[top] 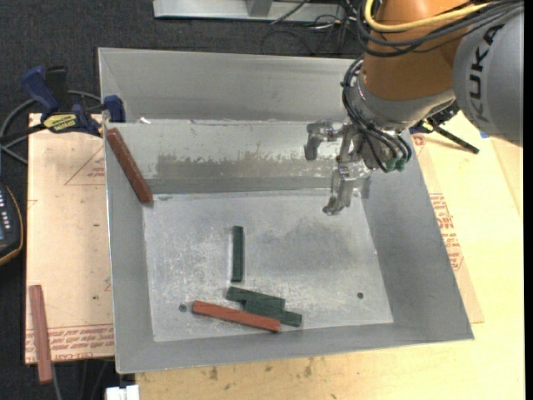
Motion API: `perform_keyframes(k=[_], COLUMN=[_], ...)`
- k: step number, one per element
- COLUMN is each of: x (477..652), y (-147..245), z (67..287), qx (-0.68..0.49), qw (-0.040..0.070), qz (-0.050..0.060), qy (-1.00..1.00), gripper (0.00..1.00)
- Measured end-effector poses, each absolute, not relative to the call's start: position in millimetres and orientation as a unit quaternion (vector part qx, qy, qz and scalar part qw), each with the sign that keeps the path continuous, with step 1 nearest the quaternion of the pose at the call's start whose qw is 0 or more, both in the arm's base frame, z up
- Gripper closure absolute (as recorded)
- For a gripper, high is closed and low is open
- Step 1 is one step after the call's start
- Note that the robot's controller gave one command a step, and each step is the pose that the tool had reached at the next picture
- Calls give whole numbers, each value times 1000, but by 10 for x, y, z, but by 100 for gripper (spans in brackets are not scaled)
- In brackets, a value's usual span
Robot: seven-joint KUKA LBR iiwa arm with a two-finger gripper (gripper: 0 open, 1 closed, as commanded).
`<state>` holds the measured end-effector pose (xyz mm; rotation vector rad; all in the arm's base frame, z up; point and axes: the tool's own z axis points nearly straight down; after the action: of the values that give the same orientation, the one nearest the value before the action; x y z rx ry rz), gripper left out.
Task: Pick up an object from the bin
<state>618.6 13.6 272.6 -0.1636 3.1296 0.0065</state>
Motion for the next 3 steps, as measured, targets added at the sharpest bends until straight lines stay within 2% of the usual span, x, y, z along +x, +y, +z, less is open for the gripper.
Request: perform_keyframes(k=[1, 2, 3], x=[5528, 4915, 4915], y=[1479, 738, 761], z=[1751, 695, 735], qx=[-99, -126, -128], qw=[-3, 5, 3], qz=[2, 0, 1], qy=[995, 992, 992], gripper=[0, 0, 100])
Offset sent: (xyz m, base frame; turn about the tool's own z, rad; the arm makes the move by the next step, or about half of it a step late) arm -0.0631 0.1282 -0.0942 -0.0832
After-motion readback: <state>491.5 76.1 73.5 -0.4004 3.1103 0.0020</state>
